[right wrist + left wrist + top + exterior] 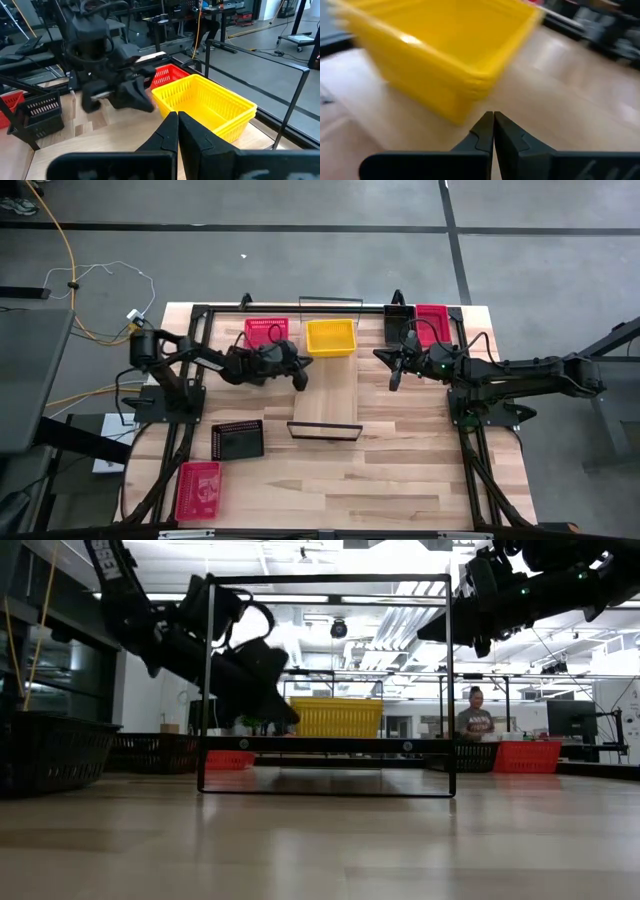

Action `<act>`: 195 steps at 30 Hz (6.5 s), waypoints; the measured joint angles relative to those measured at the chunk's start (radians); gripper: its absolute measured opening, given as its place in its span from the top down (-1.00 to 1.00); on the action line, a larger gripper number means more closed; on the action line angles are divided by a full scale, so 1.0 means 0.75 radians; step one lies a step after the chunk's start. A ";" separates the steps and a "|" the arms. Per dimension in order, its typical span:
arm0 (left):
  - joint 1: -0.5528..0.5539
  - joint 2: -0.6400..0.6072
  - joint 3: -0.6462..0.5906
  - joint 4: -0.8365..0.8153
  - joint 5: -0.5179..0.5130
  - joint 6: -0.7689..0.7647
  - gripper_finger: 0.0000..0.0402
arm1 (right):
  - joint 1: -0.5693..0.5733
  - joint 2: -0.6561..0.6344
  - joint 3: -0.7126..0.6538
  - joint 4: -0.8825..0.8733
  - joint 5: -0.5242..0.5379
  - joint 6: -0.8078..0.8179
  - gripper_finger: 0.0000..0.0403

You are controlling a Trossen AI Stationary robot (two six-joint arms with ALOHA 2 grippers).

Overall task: Stack baskets on shelf by color
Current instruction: Stack the yellow bin on the yellow bin on the shelf, then put the top black bin on the shelf

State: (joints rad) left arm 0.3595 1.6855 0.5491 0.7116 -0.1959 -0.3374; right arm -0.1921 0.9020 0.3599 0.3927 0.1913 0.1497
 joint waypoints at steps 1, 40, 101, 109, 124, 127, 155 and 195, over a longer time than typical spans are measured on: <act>0.001 0.015 0.000 0.024 -0.037 0.000 1.00 | 0.000 0.000 0.000 -0.001 0.000 0.000 1.00; -0.042 -0.739 -0.174 0.026 0.347 0.477 1.00 | 0.000 0.000 0.000 -0.002 -0.010 0.000 1.00; -0.193 -0.773 -0.484 0.443 0.276 0.244 1.00 | -1.062 1.356 1.420 -1.616 -0.088 -1.031 0.09; -0.193 -0.773 -0.484 0.443 0.276 0.243 1.00 | -1.062 1.392 1.421 -1.585 -0.127 -1.073 0.09; -0.193 -0.773 -0.484 0.443 0.276 0.244 1.00 | -1.060 1.453 1.421 -1.578 -0.063 -1.105 0.74; -0.193 -0.773 -0.484 0.443 0.276 0.244 1.00 | -1.052 1.446 1.421 -1.618 -0.055 -1.076 0.94; -0.193 -0.773 -0.483 0.454 0.276 0.208 1.00 | -0.367 0.650 1.419 -2.385 -0.266 -0.010 1.00; -0.193 -0.773 -0.483 0.493 0.251 0.173 1.00 | -0.035 0.691 0.467 -0.689 -0.065 1.257 1.00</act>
State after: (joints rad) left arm 0.2146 1.1059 0.1867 1.0818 -0.0074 -0.2073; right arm -0.2180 1.4204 0.7101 -0.1242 0.1429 1.0928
